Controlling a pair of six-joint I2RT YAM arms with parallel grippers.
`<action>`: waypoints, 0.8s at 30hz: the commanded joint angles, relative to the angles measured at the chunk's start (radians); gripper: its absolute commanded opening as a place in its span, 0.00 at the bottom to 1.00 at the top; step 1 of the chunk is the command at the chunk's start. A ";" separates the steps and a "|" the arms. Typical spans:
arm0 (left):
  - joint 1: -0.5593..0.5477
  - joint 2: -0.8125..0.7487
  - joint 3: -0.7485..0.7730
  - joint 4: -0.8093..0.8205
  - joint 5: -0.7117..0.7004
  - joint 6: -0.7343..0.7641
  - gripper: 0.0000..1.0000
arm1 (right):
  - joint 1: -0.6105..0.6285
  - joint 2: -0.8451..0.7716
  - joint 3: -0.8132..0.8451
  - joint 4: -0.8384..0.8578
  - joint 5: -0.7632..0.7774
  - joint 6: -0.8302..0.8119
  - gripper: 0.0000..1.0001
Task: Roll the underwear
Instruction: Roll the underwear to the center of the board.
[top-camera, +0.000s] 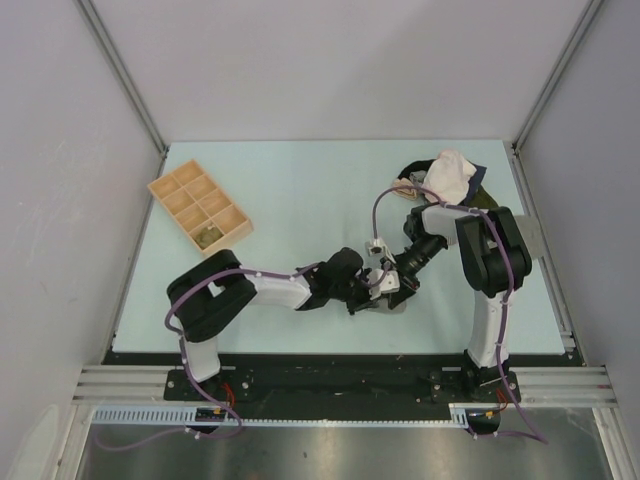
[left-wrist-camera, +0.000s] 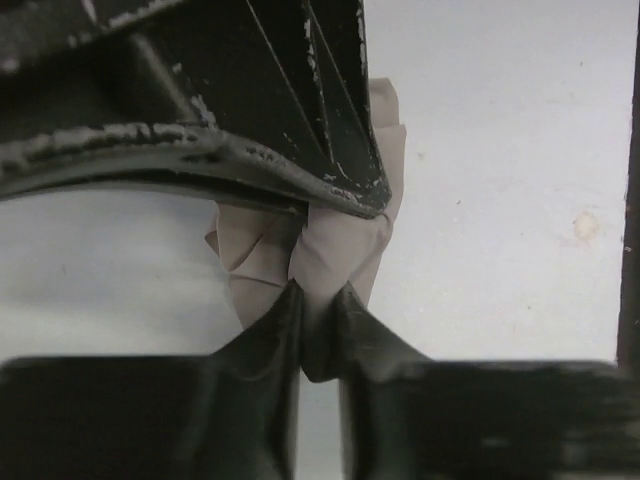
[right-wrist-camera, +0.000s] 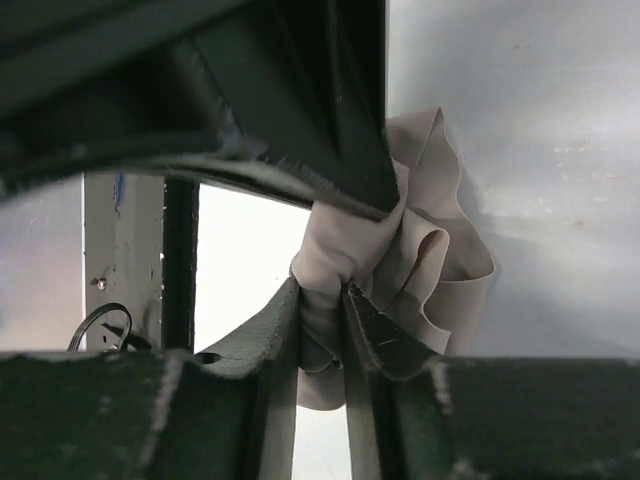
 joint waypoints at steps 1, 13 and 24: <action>-0.004 0.043 0.096 -0.151 0.018 0.035 0.08 | -0.017 -0.020 0.023 0.017 -0.021 0.025 0.30; 0.134 0.244 0.234 -0.344 0.294 -0.237 0.00 | -0.127 -0.307 -0.020 0.190 0.047 0.175 0.56; 0.150 0.228 0.235 -0.347 0.291 -0.290 0.01 | -0.136 -0.175 -0.036 0.129 -0.012 0.267 0.67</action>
